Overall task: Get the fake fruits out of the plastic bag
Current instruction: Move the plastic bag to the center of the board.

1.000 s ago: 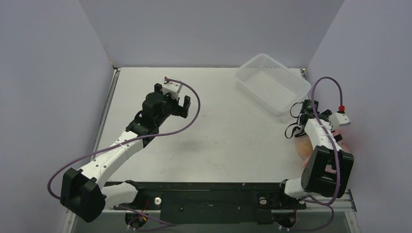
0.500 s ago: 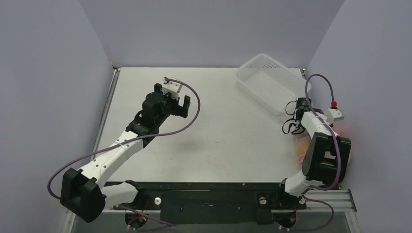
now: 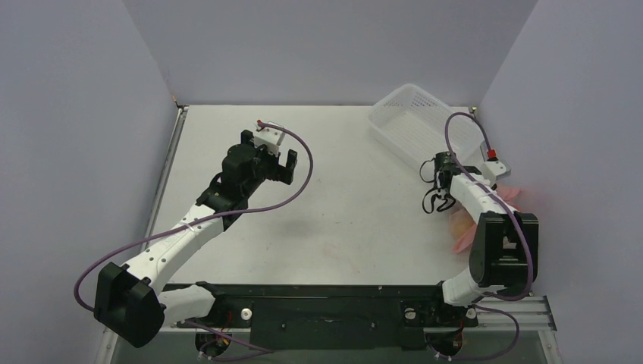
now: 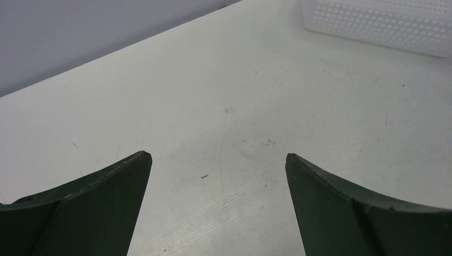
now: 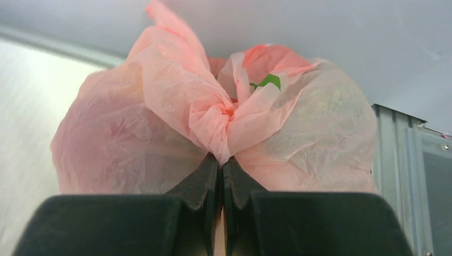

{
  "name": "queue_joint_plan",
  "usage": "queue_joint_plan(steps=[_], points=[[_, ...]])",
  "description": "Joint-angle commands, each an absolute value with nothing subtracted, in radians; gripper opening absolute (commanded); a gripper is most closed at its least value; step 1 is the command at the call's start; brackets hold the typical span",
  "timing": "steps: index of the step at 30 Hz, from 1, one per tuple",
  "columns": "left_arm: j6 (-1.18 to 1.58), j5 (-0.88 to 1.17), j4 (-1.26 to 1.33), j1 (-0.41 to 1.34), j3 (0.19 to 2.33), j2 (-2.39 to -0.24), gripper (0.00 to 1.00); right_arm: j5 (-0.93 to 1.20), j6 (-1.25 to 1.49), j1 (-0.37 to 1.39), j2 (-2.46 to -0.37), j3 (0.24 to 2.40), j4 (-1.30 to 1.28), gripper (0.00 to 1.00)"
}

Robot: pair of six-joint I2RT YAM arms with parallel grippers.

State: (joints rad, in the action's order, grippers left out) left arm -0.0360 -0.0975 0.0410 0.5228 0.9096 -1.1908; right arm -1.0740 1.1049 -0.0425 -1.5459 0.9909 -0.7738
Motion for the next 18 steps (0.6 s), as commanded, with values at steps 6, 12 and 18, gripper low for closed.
queue_joint_plan(steps=[6, 12, 18], points=[[-0.04, 0.037, 0.051, 0.528, 0.945, -1.206, 0.97, -0.773, 0.924, 0.306, -1.298, 0.769, -0.488, 0.0], [-0.018, 0.159, 0.044, 0.53, 0.952, -1.227, 0.97, -0.569, 0.705, 0.576, -1.216, 0.678, -0.236, 0.0], [-0.007, 0.207, 0.053, 0.54, 0.951, -1.231, 0.96, -0.315, 0.486, 0.707, -1.223, 0.649, 0.039, 0.0]])
